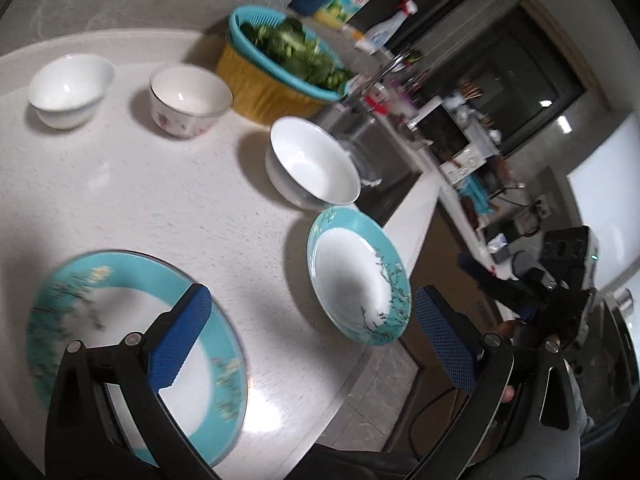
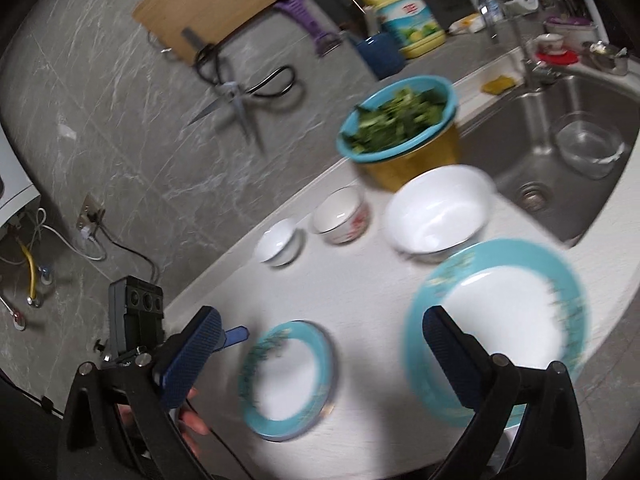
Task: Organize plates and bowls
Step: 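Move both tools toward the rim of the large teal-rimmed plate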
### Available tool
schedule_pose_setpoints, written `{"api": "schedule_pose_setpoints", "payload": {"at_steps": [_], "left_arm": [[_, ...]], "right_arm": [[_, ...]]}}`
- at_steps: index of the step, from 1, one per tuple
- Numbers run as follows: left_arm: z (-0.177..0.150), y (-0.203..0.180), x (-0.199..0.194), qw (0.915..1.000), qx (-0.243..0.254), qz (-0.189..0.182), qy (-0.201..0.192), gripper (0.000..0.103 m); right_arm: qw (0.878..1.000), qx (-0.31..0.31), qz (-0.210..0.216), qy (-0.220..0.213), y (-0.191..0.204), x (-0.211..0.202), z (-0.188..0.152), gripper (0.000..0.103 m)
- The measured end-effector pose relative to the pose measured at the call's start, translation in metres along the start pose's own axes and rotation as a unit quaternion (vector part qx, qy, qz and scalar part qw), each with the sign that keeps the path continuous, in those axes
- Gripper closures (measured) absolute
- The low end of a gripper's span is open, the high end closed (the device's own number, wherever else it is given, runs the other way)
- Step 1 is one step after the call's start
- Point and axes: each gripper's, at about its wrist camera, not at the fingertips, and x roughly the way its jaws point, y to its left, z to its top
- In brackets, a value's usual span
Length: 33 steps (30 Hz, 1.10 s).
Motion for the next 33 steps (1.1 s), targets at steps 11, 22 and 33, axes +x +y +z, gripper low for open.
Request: {"api": "schedule_pose_setpoints", "payload": {"at_steps": [11,22,33], "left_arm": [[0.003,-0.048,0.147,0.9895,0.004,0.103,0.102,0.0],[0.001,-0.033,0.19,0.9851,-0.015,0.138,0.101,0.002],[-0.009,-0.028,0.206,0.9813,-0.003,0.149,0.122,0.044]], "right_arm": [[0.986,0.119,-0.014,0.113,-0.166,-0.011,0.016,0.001],[0.977,0.111,0.039,0.179,-0.204,0.028,0.011,0.025],[0.971,0.118,0.033,0.204,-0.212,0.038,0.004,0.043]]}}
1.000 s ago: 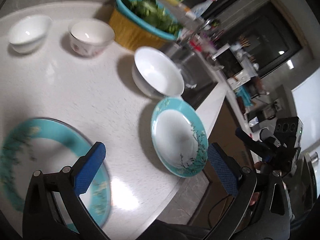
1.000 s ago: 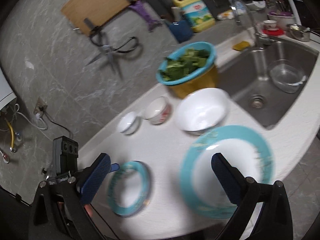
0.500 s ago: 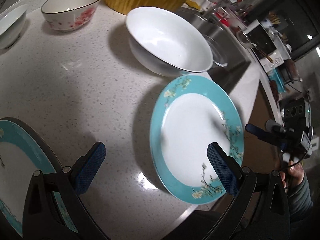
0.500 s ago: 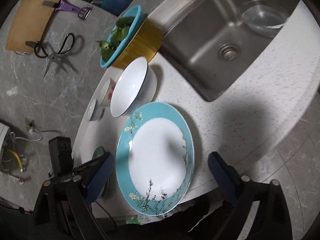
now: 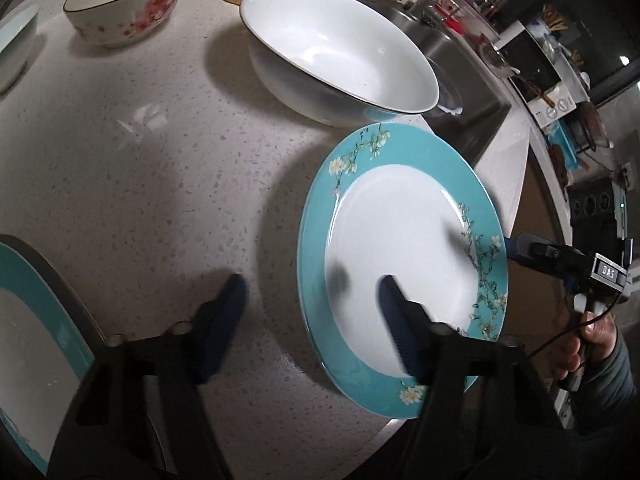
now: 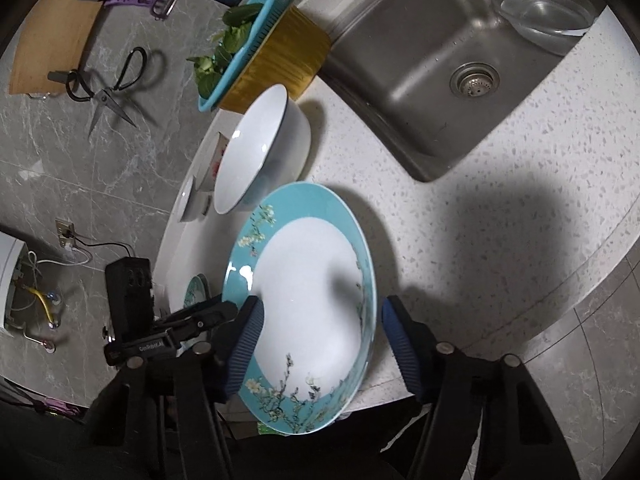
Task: Organize plates and bowls
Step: 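Move both tools toward the rim of the large teal-rimmed plate, then close the left tool on the large teal plate rim while the right tool closes beside it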
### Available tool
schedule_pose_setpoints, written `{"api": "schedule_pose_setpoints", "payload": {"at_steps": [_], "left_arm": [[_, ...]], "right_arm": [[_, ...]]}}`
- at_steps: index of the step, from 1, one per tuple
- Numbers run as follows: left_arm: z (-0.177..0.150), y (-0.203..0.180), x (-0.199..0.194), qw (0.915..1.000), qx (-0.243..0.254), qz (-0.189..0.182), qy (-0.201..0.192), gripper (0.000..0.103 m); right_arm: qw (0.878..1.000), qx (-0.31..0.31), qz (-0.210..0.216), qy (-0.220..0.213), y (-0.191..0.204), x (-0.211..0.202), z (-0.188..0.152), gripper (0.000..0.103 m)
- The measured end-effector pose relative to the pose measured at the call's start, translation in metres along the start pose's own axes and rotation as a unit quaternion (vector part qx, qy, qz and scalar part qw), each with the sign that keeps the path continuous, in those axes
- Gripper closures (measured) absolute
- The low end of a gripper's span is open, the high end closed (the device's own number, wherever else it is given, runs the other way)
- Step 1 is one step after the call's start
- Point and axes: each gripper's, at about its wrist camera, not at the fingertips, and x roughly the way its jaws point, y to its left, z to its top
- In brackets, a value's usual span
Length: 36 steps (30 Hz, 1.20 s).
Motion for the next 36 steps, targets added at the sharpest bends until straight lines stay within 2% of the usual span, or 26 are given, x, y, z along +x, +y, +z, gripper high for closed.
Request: {"api": "schedule_pose_setpoints", "payload": {"at_steps": [5,6,7,8,9,10,12,14,15,24,36], "left_arm": [[0.001,-0.006,0.003,0.9999,0.01,0.001,0.001,0.044],[0.001,-0.007,0.003,0.9999,0.012,-0.001,0.001,0.051],[0.001,-0.007,0.004,0.9999,0.012,-0.005,0.003,0.064],[0.001,-0.006,0.005,0.9999,0.01,-0.008,0.005,0.072],[0.0,-0.006,0.007,0.9998,0.007,-0.013,0.01,0.08],[-0.001,-0.007,0.007,0.9998,0.008,-0.014,0.01,0.082],[-0.001,-0.008,0.009,0.9998,0.009,-0.013,0.014,0.087],[-0.003,-0.007,0.008,0.9998,0.009,-0.013,0.014,0.087],[-0.002,-0.007,0.008,0.9998,0.008,-0.012,0.014,0.089],[0.0,-0.005,0.006,0.9998,0.009,-0.007,0.013,0.091],[-0.001,-0.005,0.004,0.9998,0.017,-0.004,0.013,0.091]], "right_arm": [[1.0,-0.016,-0.019,0.011,0.005,0.008,-0.002,0.048],[1.0,-0.017,-0.023,0.012,0.005,0.009,-0.002,0.049],[0.999,-0.019,-0.026,0.013,0.005,0.01,-0.002,0.049],[0.999,-0.02,-0.031,0.016,0.005,0.011,-0.003,0.053],[0.999,-0.022,-0.039,0.019,0.005,0.012,-0.003,0.057],[0.998,-0.026,-0.049,0.022,0.005,0.014,-0.004,0.06],[0.996,-0.029,-0.073,0.028,0.004,0.016,-0.005,0.078],[0.995,-0.023,-0.092,0.033,0.001,0.019,-0.005,0.091],[0.995,-0.018,-0.093,0.037,-0.002,0.02,-0.005,0.094],[0.992,-0.023,-0.12,0.044,0.005,0.022,-0.005,0.093],[0.99,0.001,-0.138,0.039,0.012,0.021,-0.005,0.092]]}}
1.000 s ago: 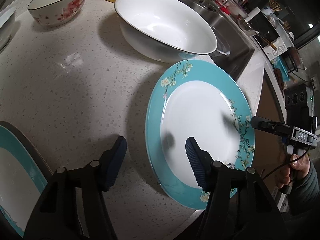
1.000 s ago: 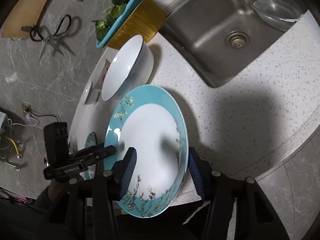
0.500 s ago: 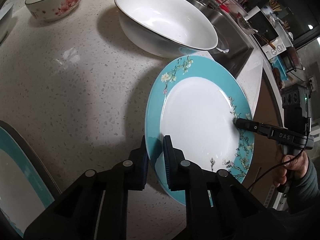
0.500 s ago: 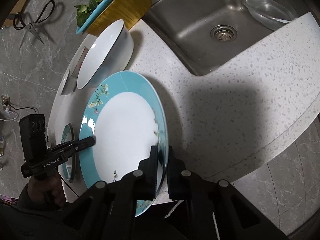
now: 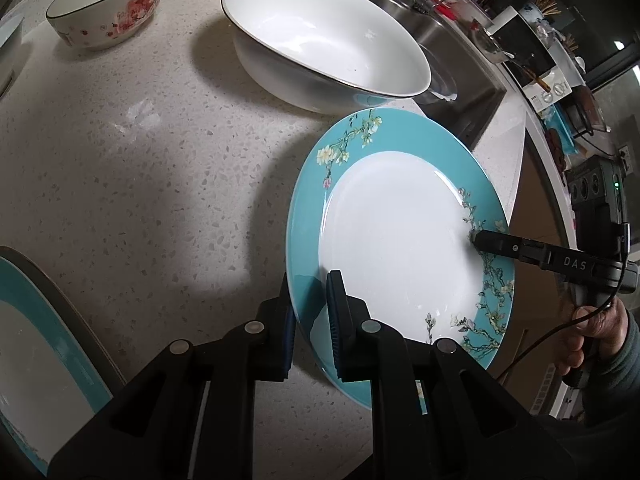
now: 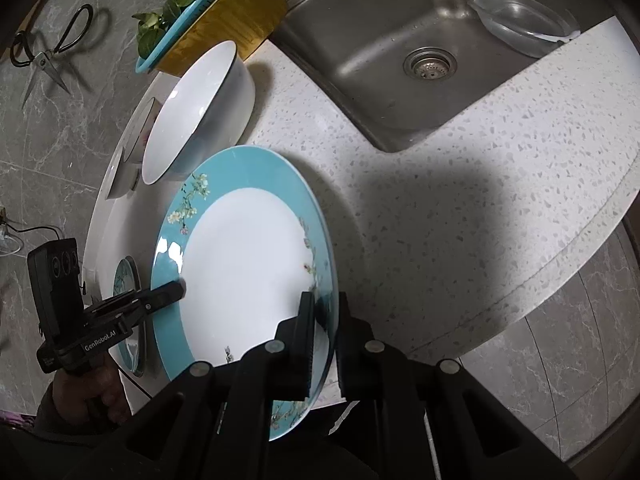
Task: Organize plates and bowls
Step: 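Lift the large teal plate with both tools and lower it onto the plate stack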
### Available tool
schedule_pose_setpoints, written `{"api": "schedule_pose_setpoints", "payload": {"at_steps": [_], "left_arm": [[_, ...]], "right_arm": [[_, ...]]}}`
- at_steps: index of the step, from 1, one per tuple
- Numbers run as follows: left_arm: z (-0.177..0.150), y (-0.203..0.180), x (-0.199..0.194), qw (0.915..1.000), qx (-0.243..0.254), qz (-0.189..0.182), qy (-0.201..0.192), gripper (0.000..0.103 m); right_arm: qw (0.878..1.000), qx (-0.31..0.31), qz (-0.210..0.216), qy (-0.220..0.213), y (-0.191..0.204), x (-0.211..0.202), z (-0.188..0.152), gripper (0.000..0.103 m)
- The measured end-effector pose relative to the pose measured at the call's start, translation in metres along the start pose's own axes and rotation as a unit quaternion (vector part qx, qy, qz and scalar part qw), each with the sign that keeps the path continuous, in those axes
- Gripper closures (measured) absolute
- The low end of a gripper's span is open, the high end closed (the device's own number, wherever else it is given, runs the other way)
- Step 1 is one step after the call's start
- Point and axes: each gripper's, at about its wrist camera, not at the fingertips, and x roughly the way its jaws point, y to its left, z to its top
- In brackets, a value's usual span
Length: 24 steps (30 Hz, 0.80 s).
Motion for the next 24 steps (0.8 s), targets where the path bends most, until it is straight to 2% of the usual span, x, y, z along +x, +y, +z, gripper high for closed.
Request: {"api": "schedule_pose_setpoints", "payload": {"at_steps": [14,24], "left_arm": [[-0.009,0.008,-0.017,0.9999,0.013,-0.004,-0.009,0.09],[-0.028,0.02,-0.051,0.9996,0.018,-0.004,-0.021,0.09]], "right_arm": [[1.0,-0.011,-0.007,-0.008,0.014,-0.009,-0.004,0.092],[1.0,-0.019,-0.004,-0.015,0.041,-0.017,-0.018,0.091]]}}
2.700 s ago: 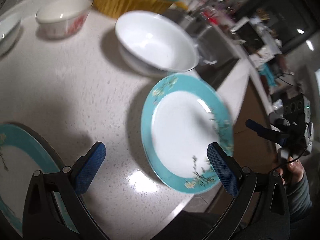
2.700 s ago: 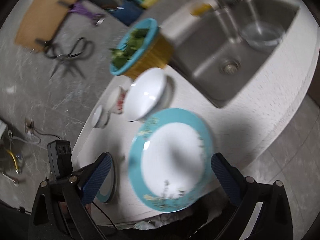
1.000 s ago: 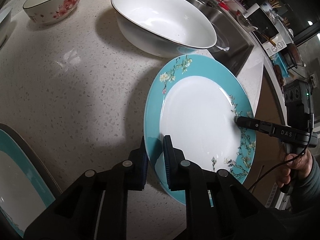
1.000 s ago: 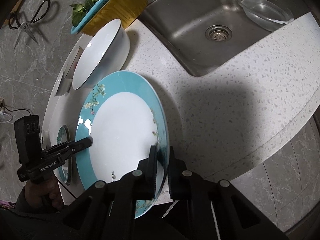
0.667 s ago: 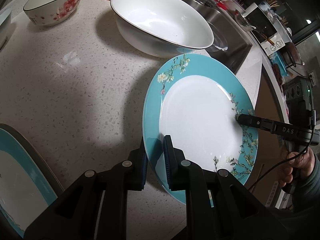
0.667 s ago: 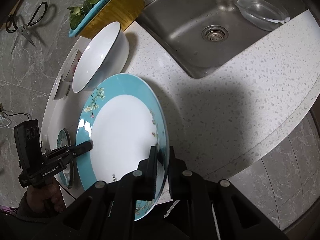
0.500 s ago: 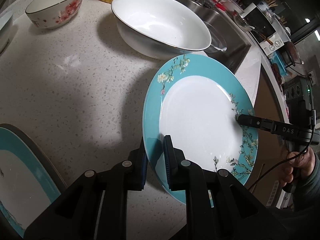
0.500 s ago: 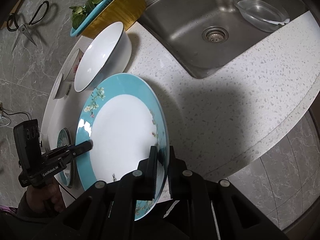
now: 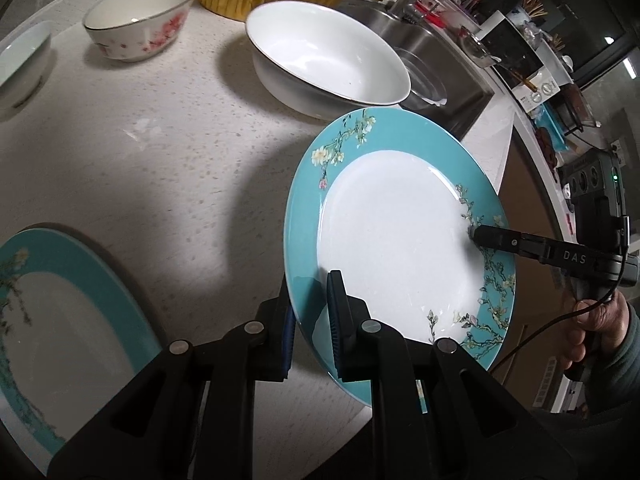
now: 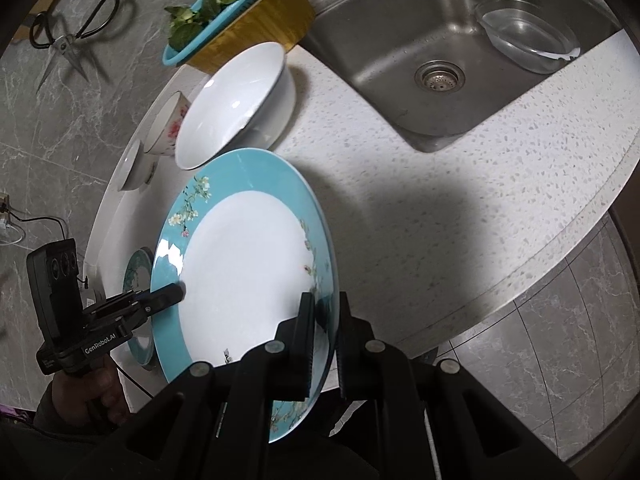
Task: Organize plates and bowls
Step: 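Lift the large teal plate with both tools and lower it onto the plate stack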
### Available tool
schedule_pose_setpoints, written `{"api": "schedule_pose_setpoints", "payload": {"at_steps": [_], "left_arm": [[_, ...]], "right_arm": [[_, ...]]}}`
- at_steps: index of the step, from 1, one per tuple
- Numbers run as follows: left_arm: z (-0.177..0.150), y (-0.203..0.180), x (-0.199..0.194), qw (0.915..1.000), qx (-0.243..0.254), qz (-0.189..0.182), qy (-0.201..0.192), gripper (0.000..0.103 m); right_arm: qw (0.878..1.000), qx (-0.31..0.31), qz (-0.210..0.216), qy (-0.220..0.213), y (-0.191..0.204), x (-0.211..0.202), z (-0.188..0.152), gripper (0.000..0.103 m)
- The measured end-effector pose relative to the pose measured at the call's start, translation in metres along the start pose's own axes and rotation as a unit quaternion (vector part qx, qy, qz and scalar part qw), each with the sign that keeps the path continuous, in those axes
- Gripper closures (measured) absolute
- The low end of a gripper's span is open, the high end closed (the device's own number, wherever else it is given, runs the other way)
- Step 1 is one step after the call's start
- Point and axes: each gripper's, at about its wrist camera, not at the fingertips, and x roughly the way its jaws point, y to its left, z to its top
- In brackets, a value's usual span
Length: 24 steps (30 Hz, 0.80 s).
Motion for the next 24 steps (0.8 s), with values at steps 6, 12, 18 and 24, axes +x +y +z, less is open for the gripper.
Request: {"api": "schedule_pose_setpoints", "payload": {"at_steps": [6,12,18,24], "left_arm": [[-0.016,0.017,-0.035,0.9998,-0.009,0.008,-0.017,0.09],[-0.036,0.051,-0.081,0.9981,-0.035,0.028,-0.043,0.09],[-0.068,0.099,-0.126,0.993,-0.079,0.055,-0.069,0.09],[-0.106,0.157,-0.162,0.9846,-0.129,0.084,-0.082,0.088]], "right_arm": [[1.0,-0.018,0.008,-0.003,0.025,-0.002,-0.002,0.091],[0.998,-0.051,0.025,0.0,0.065,0.004,0.001,0.091],[0.993,-0.103,0.049,0.018,0.123,0.028,0.0,0.092],[0.985,-0.149,0.068,0.047,0.176,0.06,-0.007,0.092]]}}
